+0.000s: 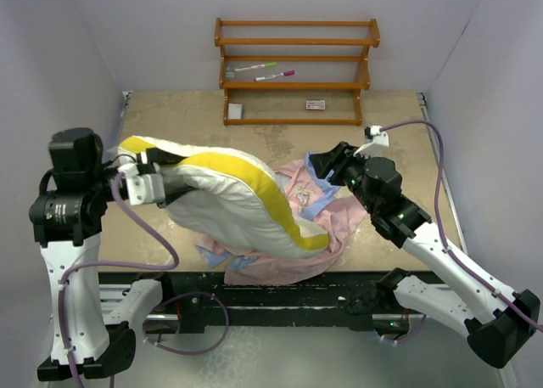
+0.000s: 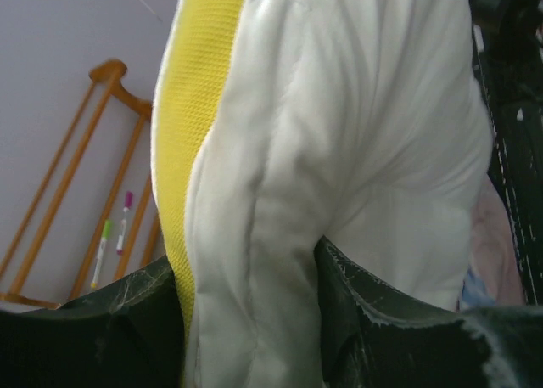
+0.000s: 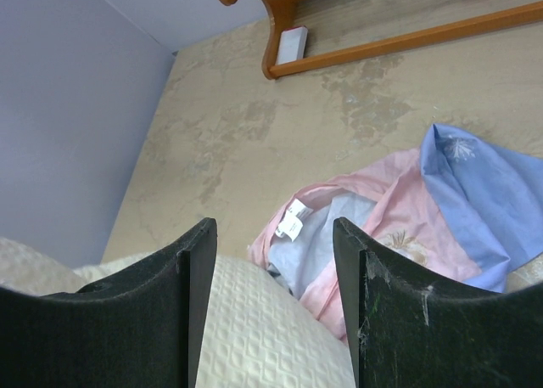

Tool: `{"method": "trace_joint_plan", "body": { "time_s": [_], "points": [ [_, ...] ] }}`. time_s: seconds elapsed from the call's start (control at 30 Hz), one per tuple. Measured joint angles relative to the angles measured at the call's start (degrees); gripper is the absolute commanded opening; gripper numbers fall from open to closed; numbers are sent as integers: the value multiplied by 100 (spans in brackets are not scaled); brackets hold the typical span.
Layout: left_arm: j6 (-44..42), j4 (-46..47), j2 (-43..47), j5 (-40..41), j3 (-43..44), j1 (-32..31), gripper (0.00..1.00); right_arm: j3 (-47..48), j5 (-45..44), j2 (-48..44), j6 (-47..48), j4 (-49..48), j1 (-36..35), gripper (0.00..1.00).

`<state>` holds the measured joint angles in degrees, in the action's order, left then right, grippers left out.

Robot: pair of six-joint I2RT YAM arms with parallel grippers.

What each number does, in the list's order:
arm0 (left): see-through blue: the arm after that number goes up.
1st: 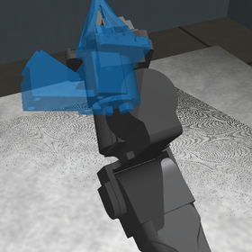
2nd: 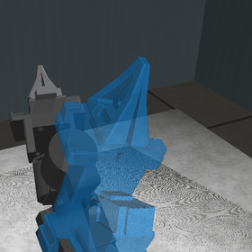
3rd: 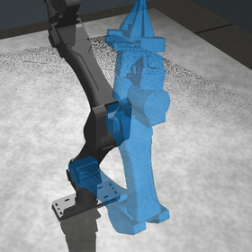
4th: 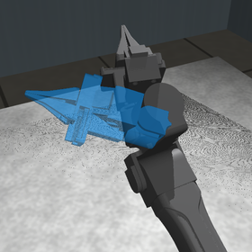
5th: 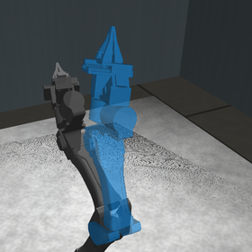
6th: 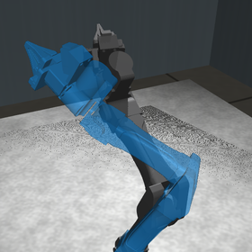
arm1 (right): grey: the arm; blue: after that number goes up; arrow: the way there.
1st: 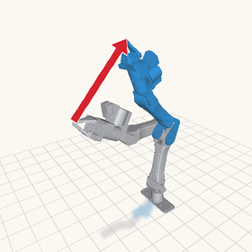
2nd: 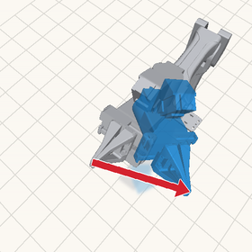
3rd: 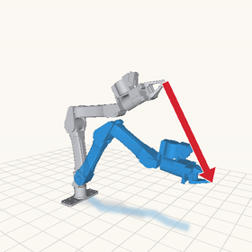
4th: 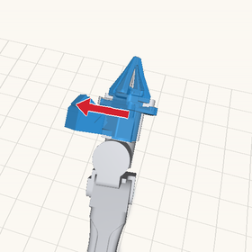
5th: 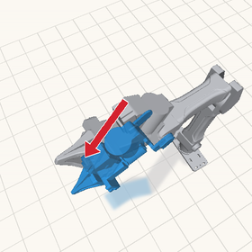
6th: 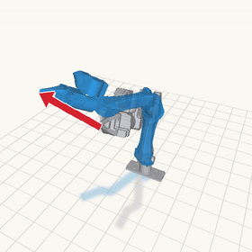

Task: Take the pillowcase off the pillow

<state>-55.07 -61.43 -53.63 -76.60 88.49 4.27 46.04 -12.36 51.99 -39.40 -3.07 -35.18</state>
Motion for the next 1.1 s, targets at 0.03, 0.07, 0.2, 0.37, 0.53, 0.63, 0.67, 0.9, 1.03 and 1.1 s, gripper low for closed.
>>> {"method": "trace_joint_plan", "body": {
  "time_s": [0.03, 0.07, 0.2, 0.37, 0.53, 0.63, 0.67, 0.9, 1.03, 1.1],
  "points": [
    [-459, -396, -24, 184, -70, -101, 53, 0, 7, 0, 2, -9, 0, 59],
    [-1064, -750, -7, 431, -313, -160, 52, 0, 11, 0, 4, -20, 0, 59],
    [-3099, -1676, 577, 1987, -2133, -216, 46, 0, 39, -4, 2, -24, 0, 59],
    [-4389, -1880, 1491, 3390, -3705, -251, 37, -46, 103, -109, 0, -28, 0, 59],
    [-4826, -717, 1985, 3834, -4334, -258, 32, -162, 142, -243, -7, -22, 0, 59],
    [-4745, 411, 2164, 3836, -4695, -258, 26, -262, 144, -291, -17, -24, 0, 59],
    [-4623, 977, 2208, 3799, -4804, -258, 23, -295, 144, -295, -28, -28, 0, 59],
    [-4089, 4618, 2015, 3289, -5051, -256, 15, -400, 153, -208, -76, -55, 0, 60],
    [-4006, 6070, 1759, 2966, -5060, -258, 22, -417, 164, -120, -94, -142, 0, 63],
    [-4024, 6251, 1681, 2924, -5060, -258, 60, -444, 162, -101, -98, -166, 0, 64]
  ]
}}
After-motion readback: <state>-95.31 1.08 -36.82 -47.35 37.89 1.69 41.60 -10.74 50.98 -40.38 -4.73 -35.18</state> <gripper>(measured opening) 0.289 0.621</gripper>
